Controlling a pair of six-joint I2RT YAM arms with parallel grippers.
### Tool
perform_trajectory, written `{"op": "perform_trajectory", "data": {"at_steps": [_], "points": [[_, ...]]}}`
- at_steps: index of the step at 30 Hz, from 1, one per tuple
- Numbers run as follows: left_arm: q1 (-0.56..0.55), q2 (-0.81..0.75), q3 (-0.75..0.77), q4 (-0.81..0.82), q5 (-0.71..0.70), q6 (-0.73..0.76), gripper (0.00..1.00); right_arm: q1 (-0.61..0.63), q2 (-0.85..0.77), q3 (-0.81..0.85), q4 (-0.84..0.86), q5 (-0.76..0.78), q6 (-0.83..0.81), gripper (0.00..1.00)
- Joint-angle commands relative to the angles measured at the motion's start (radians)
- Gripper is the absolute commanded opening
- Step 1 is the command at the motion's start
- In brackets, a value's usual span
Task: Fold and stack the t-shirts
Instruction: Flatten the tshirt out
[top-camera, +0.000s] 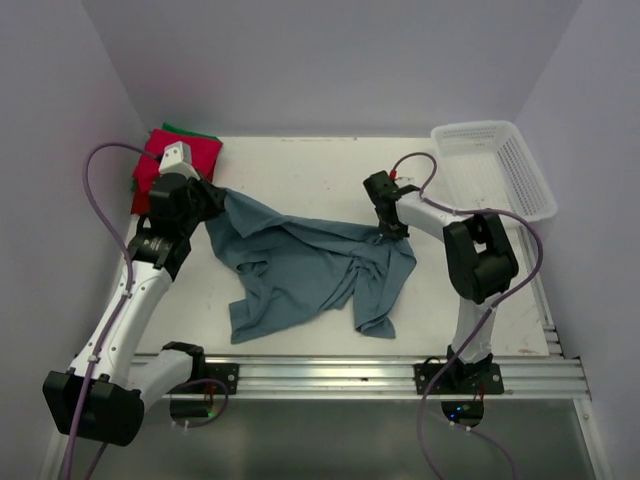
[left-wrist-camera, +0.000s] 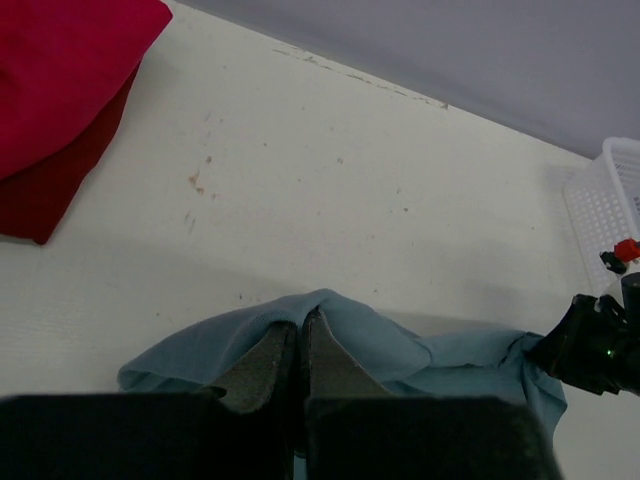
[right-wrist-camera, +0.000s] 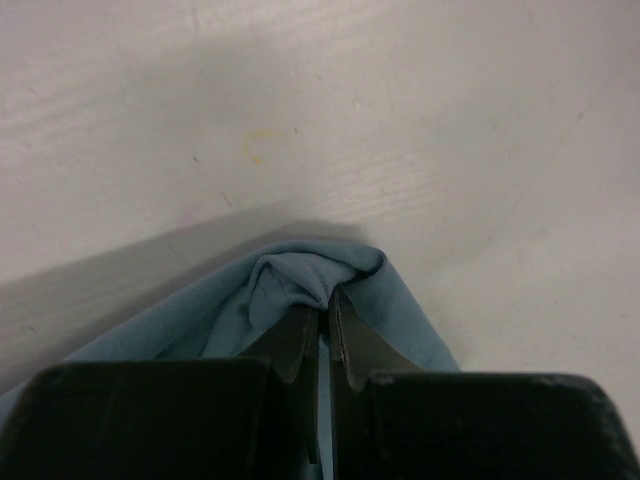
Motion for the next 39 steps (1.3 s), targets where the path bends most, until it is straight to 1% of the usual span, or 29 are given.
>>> {"op": "perform_trajectory", "data": {"at_steps": [1,3,4,6,7,8,9,10,11,13,14,15,16,18,19,24,25,27,28,32,33,39], "points": [[0.017,-0.013,-0.002,0.009,0.006,0.033,0.0,-0.029,0.041,0.122,0.069,-0.008,-0.041,0.0],[0.018,-0.013,-0.004,0.01,0.013,0.033,0.0,-0.052,0.084,0.158,0.066,0.005,-0.05,0.0],[0.018,-0.013,-0.005,0.009,0.013,0.033,0.0,-0.063,0.098,0.2,0.055,0.018,-0.051,0.0],[0.02,-0.013,-0.007,0.009,0.013,0.033,0.0,-0.083,0.128,0.242,0.023,0.059,-0.057,0.0],[0.02,-0.014,-0.007,0.007,0.014,0.033,0.0,-0.086,0.134,0.277,0.012,0.108,-0.068,0.0],[0.02,-0.016,-0.008,0.007,0.016,0.033,0.0,-0.093,0.142,0.296,0.002,0.136,-0.071,0.02],[0.02,-0.014,-0.008,0.009,0.017,0.032,0.0,-0.095,0.145,0.325,-0.012,0.152,-0.077,0.08],[0.02,-0.014,-0.01,0.01,0.019,0.03,0.0,-0.101,0.148,0.34,-0.021,0.186,-0.085,0.17],[0.02,-0.014,-0.01,0.012,0.022,0.028,0.0,-0.104,0.15,0.355,-0.034,0.205,-0.087,0.34],[0.021,-0.013,-0.01,0.012,0.023,0.027,0.0,-0.104,0.141,0.375,-0.054,0.242,-0.099,0.52],[0.021,-0.013,-0.01,0.012,0.023,0.028,0.0,-0.103,0.135,0.376,-0.052,0.258,-0.105,0.67],[0.021,-0.013,-0.011,0.013,0.022,0.028,0.0,-0.104,0.121,0.376,-0.052,0.263,-0.111,0.73],[0.021,-0.011,-0.011,0.012,0.022,0.028,0.0,-0.104,0.112,0.372,-0.052,0.263,-0.12,0.76],[0.021,-0.01,-0.014,0.015,0.022,0.028,0.0,-0.103,0.089,0.344,-0.028,0.217,-0.134,0.77],[0.021,-0.005,-0.014,0.016,0.023,0.027,0.0,-0.103,0.052,0.327,-0.017,0.185,-0.142,0.76],[0.02,0.007,-0.019,0.029,0.029,0.024,0.0,-0.107,-0.053,0.186,0.142,-0.046,-0.177,0.68],[0.021,0.01,-0.02,0.032,0.033,0.022,0.0,-0.107,-0.054,0.191,0.147,-0.076,-0.179,0.66],[0.021,0.015,-0.022,0.032,0.036,0.021,0.0,-0.118,-0.001,0.246,0.129,-0.123,-0.186,0.63],[0.021,0.015,-0.025,0.035,0.036,0.021,0.0,-0.118,0.0,0.269,0.121,-0.13,-0.189,0.63],[0.021,0.016,-0.031,0.042,0.034,0.015,0.0,-0.126,0.099,0.395,0.092,-0.169,-0.202,0.61],[0.021,0.016,-0.033,0.044,0.036,0.013,0.0,-0.127,0.149,0.446,0.072,-0.176,-0.206,0.6],[0.023,0.007,-0.031,0.036,0.036,0.016,0.0,-0.147,0.298,0.582,0.008,-0.153,-0.217,0.57]]}}
